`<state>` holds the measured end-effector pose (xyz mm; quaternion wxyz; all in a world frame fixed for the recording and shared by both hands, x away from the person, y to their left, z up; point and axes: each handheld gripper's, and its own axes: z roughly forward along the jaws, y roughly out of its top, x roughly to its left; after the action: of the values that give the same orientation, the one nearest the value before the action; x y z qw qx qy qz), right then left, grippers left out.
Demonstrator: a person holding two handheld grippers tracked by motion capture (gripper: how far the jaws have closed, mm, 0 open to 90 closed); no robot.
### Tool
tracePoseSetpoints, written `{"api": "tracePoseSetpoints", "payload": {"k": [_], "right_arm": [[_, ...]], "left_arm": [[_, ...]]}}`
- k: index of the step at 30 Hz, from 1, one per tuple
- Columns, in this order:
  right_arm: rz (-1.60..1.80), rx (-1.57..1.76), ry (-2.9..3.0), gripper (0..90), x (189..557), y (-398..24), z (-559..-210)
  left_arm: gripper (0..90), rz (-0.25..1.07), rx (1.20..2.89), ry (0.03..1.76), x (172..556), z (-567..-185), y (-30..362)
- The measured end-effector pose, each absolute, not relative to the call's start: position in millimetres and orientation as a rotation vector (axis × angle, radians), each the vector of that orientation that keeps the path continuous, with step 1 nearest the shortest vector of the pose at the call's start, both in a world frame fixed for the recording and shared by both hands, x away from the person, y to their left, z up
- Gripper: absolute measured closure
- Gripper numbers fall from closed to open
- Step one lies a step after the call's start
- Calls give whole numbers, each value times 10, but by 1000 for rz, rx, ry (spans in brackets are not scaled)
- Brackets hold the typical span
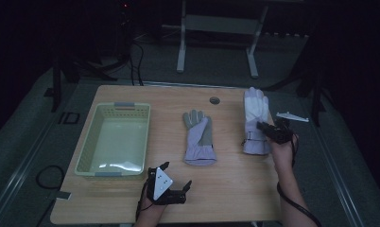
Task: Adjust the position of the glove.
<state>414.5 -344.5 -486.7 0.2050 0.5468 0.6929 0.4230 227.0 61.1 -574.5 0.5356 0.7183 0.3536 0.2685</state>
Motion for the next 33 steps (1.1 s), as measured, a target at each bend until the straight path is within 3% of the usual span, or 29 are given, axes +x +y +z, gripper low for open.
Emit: {"api": "tracePoseSetpoints", "payload": {"k": [8, 18, 33], "right_arm": [[1182, 1587, 1855, 795, 3854, -3351, -4612], [1077, 1658, 1827, 794, 3590, -3330, -4700], [936, 1767, 1921, 780, 3976, -3249, -5129]], "left_arm": [[10, 642, 1713, 842, 2271, -5745, 609], [10, 648, 1720, 841, 2270, -5744, 598], [10, 651, 1722, 844, 2269, -5743, 596]]}}
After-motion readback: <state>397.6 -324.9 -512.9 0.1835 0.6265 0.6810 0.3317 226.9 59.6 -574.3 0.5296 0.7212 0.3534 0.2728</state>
